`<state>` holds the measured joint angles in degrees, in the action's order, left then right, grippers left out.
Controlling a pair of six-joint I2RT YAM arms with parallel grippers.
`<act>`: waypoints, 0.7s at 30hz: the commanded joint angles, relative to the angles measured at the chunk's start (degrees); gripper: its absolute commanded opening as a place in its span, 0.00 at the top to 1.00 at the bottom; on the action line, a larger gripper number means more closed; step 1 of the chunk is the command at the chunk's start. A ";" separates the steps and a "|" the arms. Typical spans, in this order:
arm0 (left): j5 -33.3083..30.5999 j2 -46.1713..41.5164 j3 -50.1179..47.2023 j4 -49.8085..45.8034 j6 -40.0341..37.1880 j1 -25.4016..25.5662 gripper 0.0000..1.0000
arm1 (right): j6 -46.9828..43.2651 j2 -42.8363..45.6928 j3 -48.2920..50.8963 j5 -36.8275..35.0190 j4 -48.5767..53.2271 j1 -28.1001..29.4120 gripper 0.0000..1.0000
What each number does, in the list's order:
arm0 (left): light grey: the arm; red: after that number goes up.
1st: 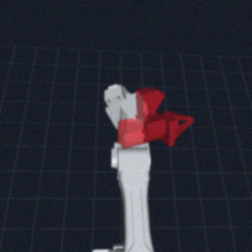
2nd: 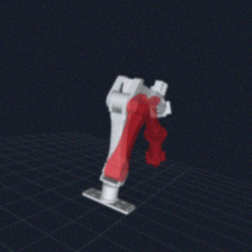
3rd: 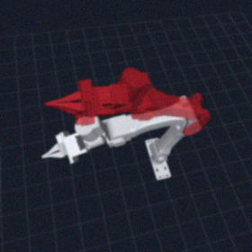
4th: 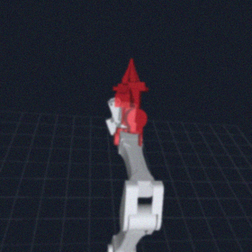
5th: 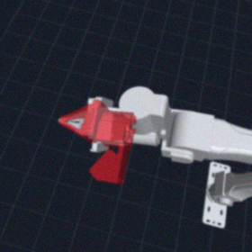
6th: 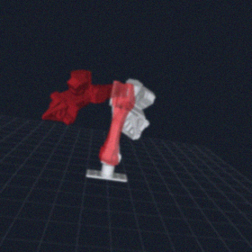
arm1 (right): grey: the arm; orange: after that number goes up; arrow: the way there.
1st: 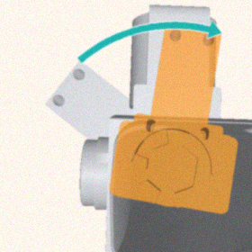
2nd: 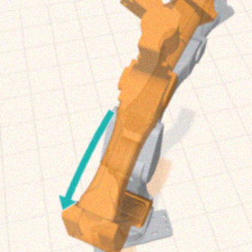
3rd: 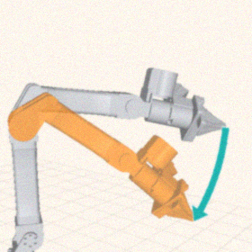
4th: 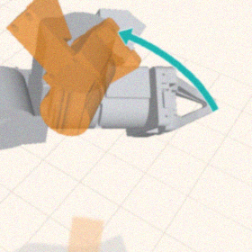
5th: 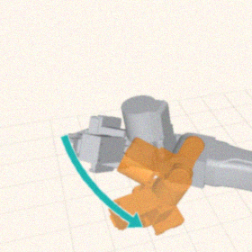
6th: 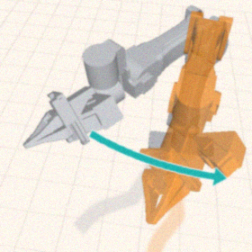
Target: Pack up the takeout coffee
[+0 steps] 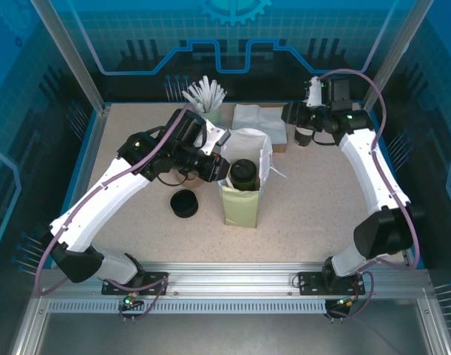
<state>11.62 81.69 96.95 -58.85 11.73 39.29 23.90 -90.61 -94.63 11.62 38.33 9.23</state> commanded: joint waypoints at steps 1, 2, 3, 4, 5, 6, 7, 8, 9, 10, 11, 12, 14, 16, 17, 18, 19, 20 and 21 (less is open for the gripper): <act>-0.16 -1.10 0.24 1.02 0.49 0.39 0.64 | -1.78 -3.69 -4.21 -3.87 2.12 2.05 0.50; -0.31 -1.86 0.30 1.46 0.49 0.39 0.58 | -2.56 -5.18 -5.59 -5.48 2.64 2.79 0.50; -0.67 -2.47 0.40 1.65 0.42 0.40 0.53 | -3.35 -6.54 -7.01 -7.00 3.24 3.46 0.50; -1.23 -3.25 0.52 1.89 0.40 0.39 0.48 | -4.28 -8.24 -8.70 -8.52 3.95 4.20 0.50; -1.93 -4.06 0.69 1.91 0.47 0.30 0.44 | -5.09 -9.81 -10.39 -9.54 4.71 4.81 0.50; -2.56 -4.78 0.70 2.03 0.49 0.32 0.42 | -5.54 -11.24 -11.86 -10.25 5.49 5.25 0.50; -3.35 -5.72 0.69 2.20 0.49 0.24 0.40 | -5.87 -12.72 -13.38 -10.59 6.18 5.56 0.50; -4.34 -6.73 0.55 2.37 0.56 0.22 0.38 | -5.99 -13.93 -14.36 -10.88 6.36 5.85 0.50; -5.21 -7.54 0.31 2.62 0.58 0.24 0.36 | -6.10 -14.89 -14.88 -11.23 6.29 6.07 0.50; -6.22 -8.57 -0.10 2.81 0.74 0.20 0.35 | -6.06 -15.89 -15.41 -11.41 6.02 6.24 0.50; -7.27 -9.63 -0.55 2.96 0.91 0.18 0.34 | -6.15 -16.77 -15.86 -11.52 5.74 6.40 0.50; -8.04 -10.52 -1.04 3.16 1.14 0.17 0.33 | -6.24 -17.56 -16.25 -11.68 5.55 6.53 0.50; -9.42 -12.79 -2.62 3.71 1.64 -0.01 0.32 | -6.45 -19.49 -17.34 -12.01 5.06 6.76 0.50; -10.47 -15.05 -4.33 4.48 2.43 -0.14 0.31 | -6.75 -21.44 -18.23 -12.39 4.29 6.98 0.50; -10.90 -16.38 -5.49 4.97 2.93 -0.13 0.30 | -6.84 -22.53 -18.86 -12.50 4.07 7.02 0.50; -11.19 -17.48 -6.57 5.52 3.27 -0.23 0.30 | -6.98 -23.49 -19.47 -12.52 3.97 7.08 0.50; -11.42 -18.86 -7.82 6.30 3.77 -0.18 0.30 | -7.11 -24.61 -20.14 -12.79 3.68 7.10 0.50; -11.37 -20.07 -9.04 6.90 4.03 -0.25 0.31 | -7.28 -25.76 -20.61 -13.14 3.36 7.11 0.50; -11.57 -20.91 -9.88 7.48 4.09 -0.27 0.33 | -7.50 -26.92 -21.27 -13.41 3.26 7.13 0.50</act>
<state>2.15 63.07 89.45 -53.91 13.98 39.22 17.85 -114.69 -113.23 -0.12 42.28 15.49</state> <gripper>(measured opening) 0.680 0.500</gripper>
